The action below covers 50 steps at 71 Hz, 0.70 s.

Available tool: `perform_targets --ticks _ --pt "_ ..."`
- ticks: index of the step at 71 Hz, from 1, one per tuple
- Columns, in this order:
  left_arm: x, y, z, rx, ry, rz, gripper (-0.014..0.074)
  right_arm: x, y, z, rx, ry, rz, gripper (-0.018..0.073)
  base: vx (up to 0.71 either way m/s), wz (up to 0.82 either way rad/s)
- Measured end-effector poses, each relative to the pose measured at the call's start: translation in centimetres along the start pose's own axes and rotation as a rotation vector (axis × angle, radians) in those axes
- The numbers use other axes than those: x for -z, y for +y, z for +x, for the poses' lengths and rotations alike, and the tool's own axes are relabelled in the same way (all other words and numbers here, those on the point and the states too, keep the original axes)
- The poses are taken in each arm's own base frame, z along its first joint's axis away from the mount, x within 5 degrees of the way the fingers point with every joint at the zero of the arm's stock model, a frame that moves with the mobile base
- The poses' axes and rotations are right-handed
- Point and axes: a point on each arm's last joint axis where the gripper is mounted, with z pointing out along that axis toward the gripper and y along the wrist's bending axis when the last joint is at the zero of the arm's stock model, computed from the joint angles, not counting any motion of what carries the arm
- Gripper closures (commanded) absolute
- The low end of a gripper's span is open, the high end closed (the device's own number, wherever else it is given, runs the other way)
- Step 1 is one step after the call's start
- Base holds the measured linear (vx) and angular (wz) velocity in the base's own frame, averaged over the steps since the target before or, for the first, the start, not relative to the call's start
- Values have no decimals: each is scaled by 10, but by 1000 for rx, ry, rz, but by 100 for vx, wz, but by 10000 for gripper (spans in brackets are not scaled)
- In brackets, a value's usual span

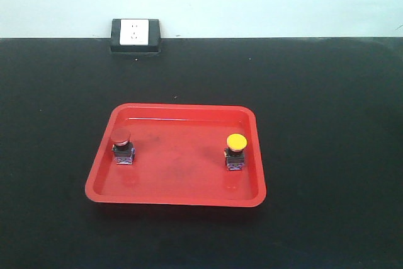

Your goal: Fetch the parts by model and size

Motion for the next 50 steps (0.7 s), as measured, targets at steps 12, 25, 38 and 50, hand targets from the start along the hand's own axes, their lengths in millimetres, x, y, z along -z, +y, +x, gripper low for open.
perform_targets --ticks 12,25,38,50 --pt "-7 6 24 22 -33 -109 604 0 0 0 0 0 0 569 0 0" --pt "-6 10 44 20 -112 -191 604 0 0 0 0 0 0 569 0 0" --pt "-7 12 46 54 -141 -221 604 0 0 0 0 1 0 569 0 0" --pt "-7 12 45 58 -147 -221 604 0 0 0 0 1 0 569 0 0"
